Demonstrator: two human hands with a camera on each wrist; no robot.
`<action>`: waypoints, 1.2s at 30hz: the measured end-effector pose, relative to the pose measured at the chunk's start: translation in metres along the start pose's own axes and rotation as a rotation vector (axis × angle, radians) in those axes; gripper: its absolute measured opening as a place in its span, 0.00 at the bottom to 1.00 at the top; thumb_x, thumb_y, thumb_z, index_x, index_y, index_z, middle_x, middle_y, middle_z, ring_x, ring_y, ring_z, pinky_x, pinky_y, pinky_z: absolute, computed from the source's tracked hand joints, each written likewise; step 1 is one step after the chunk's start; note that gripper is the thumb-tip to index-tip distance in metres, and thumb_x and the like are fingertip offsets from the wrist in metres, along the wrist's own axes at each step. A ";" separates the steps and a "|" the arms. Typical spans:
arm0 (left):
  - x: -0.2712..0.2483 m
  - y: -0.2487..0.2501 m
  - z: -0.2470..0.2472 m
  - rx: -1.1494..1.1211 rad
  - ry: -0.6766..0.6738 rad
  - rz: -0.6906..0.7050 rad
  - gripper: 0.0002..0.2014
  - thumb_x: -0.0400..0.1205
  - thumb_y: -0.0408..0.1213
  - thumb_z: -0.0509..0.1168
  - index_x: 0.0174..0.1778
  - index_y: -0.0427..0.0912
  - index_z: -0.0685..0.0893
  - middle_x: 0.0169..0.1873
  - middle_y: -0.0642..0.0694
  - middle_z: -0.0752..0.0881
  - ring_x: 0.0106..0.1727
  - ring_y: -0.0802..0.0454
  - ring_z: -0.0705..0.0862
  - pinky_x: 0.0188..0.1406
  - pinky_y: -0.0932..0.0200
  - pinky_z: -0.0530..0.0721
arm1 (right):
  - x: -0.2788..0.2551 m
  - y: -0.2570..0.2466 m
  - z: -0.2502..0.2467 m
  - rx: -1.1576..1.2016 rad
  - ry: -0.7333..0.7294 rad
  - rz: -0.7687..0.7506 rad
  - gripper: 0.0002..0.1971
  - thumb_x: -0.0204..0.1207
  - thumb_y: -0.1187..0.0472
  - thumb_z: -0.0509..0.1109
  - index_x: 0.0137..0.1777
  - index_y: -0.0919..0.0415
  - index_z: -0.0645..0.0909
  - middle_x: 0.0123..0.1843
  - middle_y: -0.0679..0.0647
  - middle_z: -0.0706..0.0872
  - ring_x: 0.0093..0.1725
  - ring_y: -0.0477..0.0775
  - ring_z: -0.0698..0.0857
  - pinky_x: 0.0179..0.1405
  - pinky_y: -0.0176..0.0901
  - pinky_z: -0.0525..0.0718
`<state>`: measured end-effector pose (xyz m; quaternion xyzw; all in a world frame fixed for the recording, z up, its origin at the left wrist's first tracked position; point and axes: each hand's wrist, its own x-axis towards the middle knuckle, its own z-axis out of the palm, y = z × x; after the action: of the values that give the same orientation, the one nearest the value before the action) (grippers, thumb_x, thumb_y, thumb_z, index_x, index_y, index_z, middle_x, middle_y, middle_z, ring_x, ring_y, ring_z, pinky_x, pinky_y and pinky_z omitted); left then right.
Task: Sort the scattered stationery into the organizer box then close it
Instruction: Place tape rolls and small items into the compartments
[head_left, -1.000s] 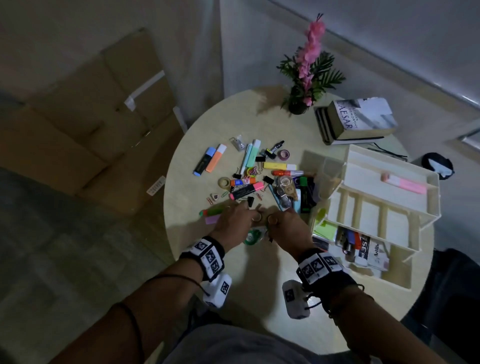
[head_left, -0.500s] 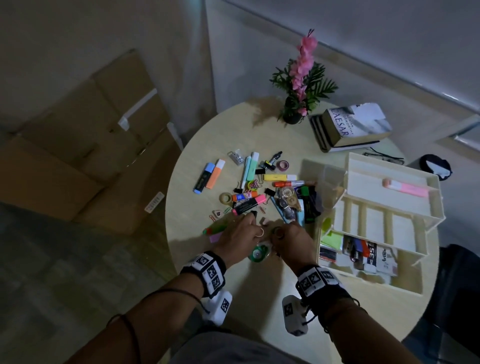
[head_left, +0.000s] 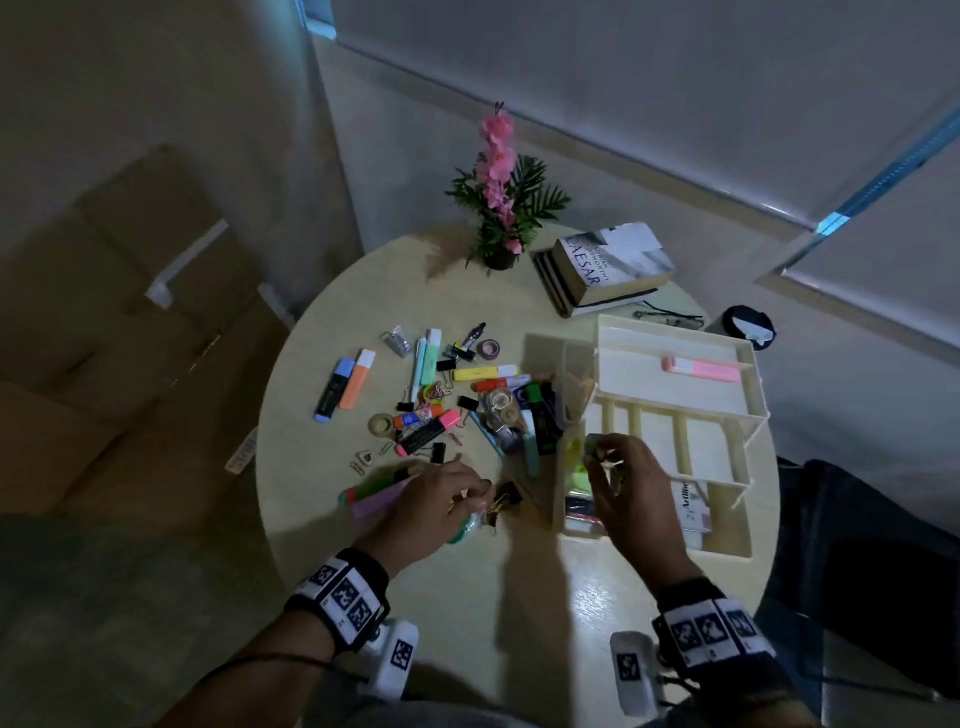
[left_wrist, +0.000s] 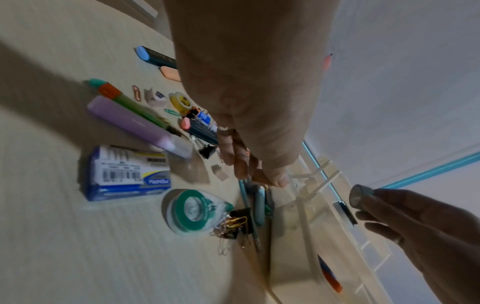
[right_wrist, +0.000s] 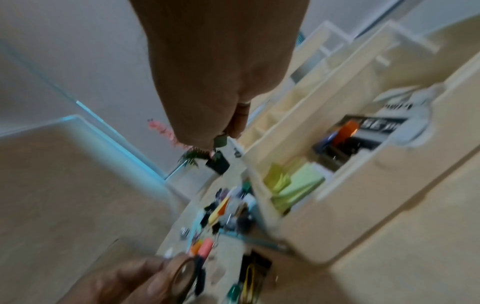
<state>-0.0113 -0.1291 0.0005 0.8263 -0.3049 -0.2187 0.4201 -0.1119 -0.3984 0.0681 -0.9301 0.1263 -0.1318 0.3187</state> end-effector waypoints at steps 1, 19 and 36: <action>0.001 0.005 0.003 -0.014 -0.012 0.001 0.06 0.87 0.39 0.72 0.57 0.44 0.91 0.57 0.54 0.88 0.55 0.61 0.87 0.52 0.66 0.83 | 0.004 0.010 -0.006 -0.016 0.027 0.011 0.07 0.82 0.64 0.76 0.56 0.58 0.82 0.52 0.49 0.85 0.48 0.53 0.84 0.46 0.51 0.86; 0.004 0.093 0.026 0.070 0.139 0.017 0.06 0.86 0.37 0.73 0.56 0.43 0.93 0.63 0.54 0.87 0.64 0.59 0.85 0.64 0.59 0.83 | 0.055 0.040 -0.002 -0.238 -0.076 -0.057 0.06 0.76 0.65 0.77 0.43 0.53 0.91 0.51 0.50 0.93 0.42 0.60 0.89 0.29 0.41 0.77; 0.130 0.152 0.087 0.712 0.013 -0.015 0.09 0.82 0.26 0.69 0.45 0.44 0.92 0.50 0.44 0.85 0.49 0.41 0.86 0.41 0.49 0.84 | 0.016 0.108 -0.054 0.036 -0.242 -0.120 0.06 0.77 0.69 0.77 0.47 0.57 0.87 0.46 0.49 0.86 0.45 0.53 0.84 0.43 0.46 0.83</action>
<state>-0.0206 -0.3373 0.0642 0.9245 -0.3531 -0.0965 0.1062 -0.1307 -0.5169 0.0442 -0.9392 0.0287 -0.0394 0.3398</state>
